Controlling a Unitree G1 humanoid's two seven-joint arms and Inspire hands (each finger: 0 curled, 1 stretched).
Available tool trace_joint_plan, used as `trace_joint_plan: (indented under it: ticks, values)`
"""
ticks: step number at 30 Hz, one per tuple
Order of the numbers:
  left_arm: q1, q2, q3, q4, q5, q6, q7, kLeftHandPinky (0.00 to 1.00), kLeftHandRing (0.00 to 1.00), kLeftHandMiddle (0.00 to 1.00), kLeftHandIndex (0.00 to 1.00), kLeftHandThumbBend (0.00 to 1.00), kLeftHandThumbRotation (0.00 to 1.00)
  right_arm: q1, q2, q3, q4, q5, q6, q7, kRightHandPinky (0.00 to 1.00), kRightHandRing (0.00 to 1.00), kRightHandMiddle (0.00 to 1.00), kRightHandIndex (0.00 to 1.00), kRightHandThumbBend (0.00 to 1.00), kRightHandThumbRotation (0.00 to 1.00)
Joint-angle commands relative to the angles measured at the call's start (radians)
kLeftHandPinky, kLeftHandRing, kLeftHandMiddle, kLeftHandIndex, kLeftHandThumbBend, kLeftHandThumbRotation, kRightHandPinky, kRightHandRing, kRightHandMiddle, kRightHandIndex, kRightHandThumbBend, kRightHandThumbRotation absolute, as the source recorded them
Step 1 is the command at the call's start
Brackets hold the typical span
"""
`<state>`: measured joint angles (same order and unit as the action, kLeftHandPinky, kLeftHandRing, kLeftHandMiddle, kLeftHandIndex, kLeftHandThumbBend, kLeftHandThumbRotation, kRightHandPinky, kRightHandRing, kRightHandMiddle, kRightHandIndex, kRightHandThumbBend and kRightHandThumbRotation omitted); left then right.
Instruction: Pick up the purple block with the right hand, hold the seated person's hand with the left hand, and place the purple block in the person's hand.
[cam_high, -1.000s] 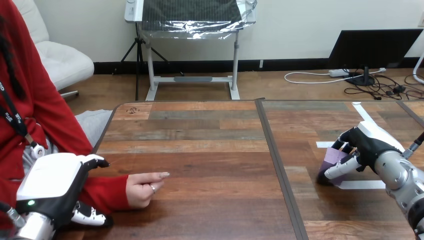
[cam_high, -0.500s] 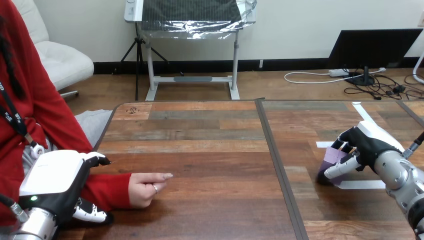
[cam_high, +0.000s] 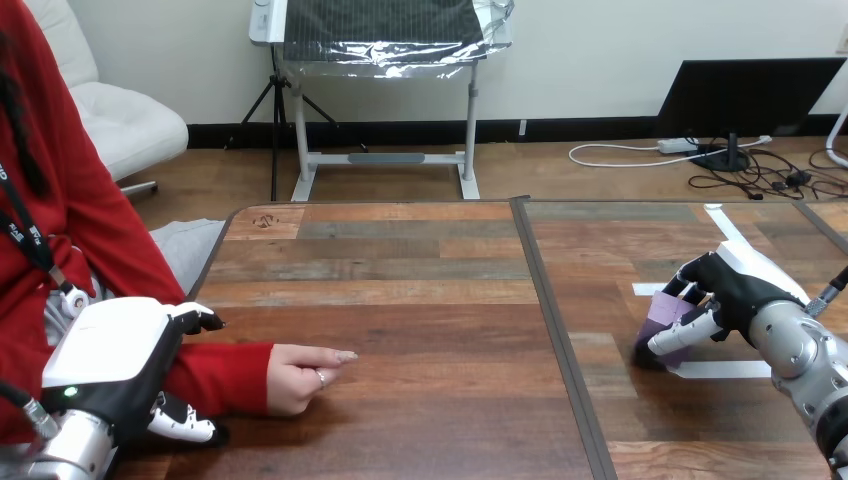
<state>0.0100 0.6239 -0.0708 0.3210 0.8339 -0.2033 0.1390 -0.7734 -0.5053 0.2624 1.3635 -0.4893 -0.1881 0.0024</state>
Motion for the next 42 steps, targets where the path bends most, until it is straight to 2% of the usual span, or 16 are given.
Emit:
trace_joint_plan:
  ticks: [1,14,22,24,27,30,33,39,42]
  values:
    - [-0.079,0.019,-0.038,0.023,-0.018,-0.006,-0.034,0.73,0.75,0.76,0.74,0.99,0.19,-0.065,0.009,-0.016,-0.020,0.012,-0.012,-0.025,0.47,0.50,0.54,0.54,0.75,0.00]
    - [-0.104,0.014,-0.061,0.010,-0.032,0.040,-0.143,0.75,0.77,0.78,0.76,0.95,0.22,-0.066,0.008,-0.010,-0.022,0.008,-0.019,-0.031,0.46,0.49,0.53,0.54,0.75,0.00]
    - [-0.120,0.012,-0.070,-0.005,-0.062,0.065,-0.218,0.74,0.78,0.79,0.77,0.93,0.20,-0.067,0.008,-0.013,-0.025,0.012,-0.026,-0.031,0.45,0.48,0.52,0.53,0.76,0.00]
    - [-0.123,0.009,-0.071,-0.005,-0.064,0.071,-0.223,0.72,0.78,0.78,0.76,0.93,0.20,-0.068,0.008,-0.013,-0.024,0.012,-0.025,-0.029,0.45,0.48,0.52,0.52,0.75,0.00]
    - [-0.133,0.005,-0.070,0.018,-0.090,0.047,-0.222,0.70,0.77,0.78,0.76,0.94,0.18,-0.066,0.006,-0.012,-0.024,0.010,-0.031,-0.035,0.45,0.48,0.52,0.52,0.76,0.00]
    - [-0.133,0.009,-0.081,-0.015,-0.079,0.079,-0.254,0.70,0.77,0.78,0.75,0.93,0.17,-0.068,0.006,-0.011,-0.025,0.010,-0.029,-0.031,0.45,0.48,0.52,0.52,0.76,0.00]
    - [-0.143,0.010,-0.089,0.008,-0.078,0.063,-0.237,0.68,0.76,0.76,0.74,0.93,0.18,-0.069,0.006,-0.012,-0.025,0.011,-0.030,-0.030,0.44,0.48,0.52,0.52,0.75,0.00]
    - [-0.151,0.013,-0.103,-0.005,-0.074,0.079,-0.263,0.65,0.74,0.76,0.73,0.92,0.19,-0.070,0.006,-0.010,-0.025,0.009,-0.031,-0.033,0.44,0.48,0.52,0.52,0.75,0.00]
    - [-0.160,0.011,-0.110,0.013,-0.078,0.072,-0.258,0.64,0.74,0.75,0.72,0.91,0.19,-0.073,0.007,-0.009,-0.025,0.009,-0.025,-0.027,0.45,0.49,0.53,0.53,0.75,0.00]
